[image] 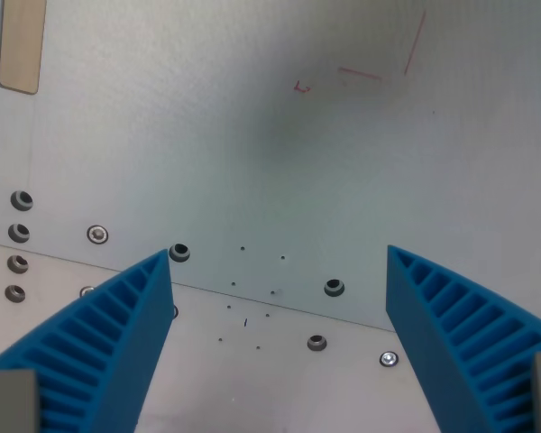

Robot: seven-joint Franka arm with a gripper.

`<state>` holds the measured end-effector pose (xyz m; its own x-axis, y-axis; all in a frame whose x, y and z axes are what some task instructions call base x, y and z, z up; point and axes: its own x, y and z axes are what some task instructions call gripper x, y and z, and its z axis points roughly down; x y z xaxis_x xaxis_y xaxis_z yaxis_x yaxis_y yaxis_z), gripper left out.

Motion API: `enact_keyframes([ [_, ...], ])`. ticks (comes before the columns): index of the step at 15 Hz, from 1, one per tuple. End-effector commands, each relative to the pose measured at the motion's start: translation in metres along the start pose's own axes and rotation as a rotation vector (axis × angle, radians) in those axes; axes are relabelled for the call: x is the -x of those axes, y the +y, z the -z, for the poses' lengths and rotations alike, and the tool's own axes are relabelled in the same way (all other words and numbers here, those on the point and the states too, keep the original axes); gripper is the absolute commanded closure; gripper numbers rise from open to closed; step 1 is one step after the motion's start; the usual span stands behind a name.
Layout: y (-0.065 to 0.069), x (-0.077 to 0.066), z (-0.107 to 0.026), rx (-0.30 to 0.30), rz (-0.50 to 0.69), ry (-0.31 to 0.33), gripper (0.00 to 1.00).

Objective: Move in base positive y

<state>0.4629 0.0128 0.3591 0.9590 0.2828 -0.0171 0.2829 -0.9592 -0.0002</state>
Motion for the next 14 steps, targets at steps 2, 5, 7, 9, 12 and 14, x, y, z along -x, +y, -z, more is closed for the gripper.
enact_keyframes([
  [2,-0.010,-0.005,0.003,0.002,0.000,0.006,0.00],
  [5,-0.025,-0.014,0.003,0.002,0.000,0.006,0.00],
  [7,-0.035,-0.020,0.003,0.002,0.000,0.006,0.00],
  [9,-0.045,-0.025,0.003,0.002,0.000,0.006,0.00],
  [12,-0.060,-0.034,0.003,0.002,0.000,0.006,0.00],
  [14,-0.070,-0.040,0.003,0.002,0.000,0.006,0.00],
])
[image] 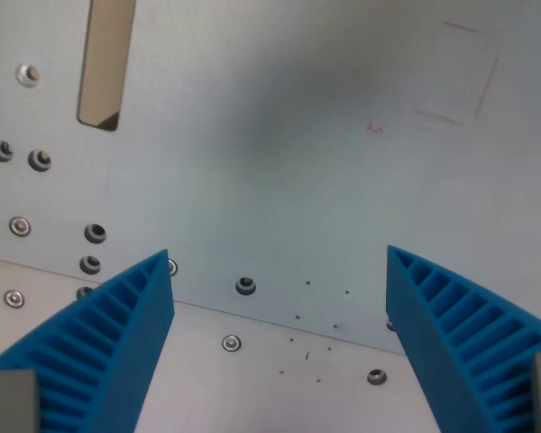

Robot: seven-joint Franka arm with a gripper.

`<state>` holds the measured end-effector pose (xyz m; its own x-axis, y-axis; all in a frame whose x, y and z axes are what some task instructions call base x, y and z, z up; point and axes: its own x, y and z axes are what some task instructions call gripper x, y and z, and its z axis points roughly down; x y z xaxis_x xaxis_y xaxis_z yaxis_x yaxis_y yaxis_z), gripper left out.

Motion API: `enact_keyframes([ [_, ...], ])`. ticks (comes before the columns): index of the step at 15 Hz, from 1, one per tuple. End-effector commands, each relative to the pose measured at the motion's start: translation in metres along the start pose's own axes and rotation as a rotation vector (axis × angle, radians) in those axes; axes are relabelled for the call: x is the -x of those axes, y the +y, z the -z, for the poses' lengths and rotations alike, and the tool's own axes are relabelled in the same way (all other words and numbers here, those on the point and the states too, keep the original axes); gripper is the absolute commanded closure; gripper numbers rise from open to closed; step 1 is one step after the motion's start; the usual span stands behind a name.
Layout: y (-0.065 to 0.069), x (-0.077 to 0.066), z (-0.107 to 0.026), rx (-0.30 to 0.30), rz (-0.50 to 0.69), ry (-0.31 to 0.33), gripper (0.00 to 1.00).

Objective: Move in base positive y

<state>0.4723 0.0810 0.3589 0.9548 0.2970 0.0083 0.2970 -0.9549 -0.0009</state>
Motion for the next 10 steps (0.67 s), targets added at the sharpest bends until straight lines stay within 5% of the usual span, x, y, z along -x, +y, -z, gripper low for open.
enact_keyframes([
  [1,-0.012,-0.015,0.002,0.002,-0.015,-0.019,0.00],
  [10,-0.057,-0.043,0.001,0.002,-0.015,-0.019,0.00],
])
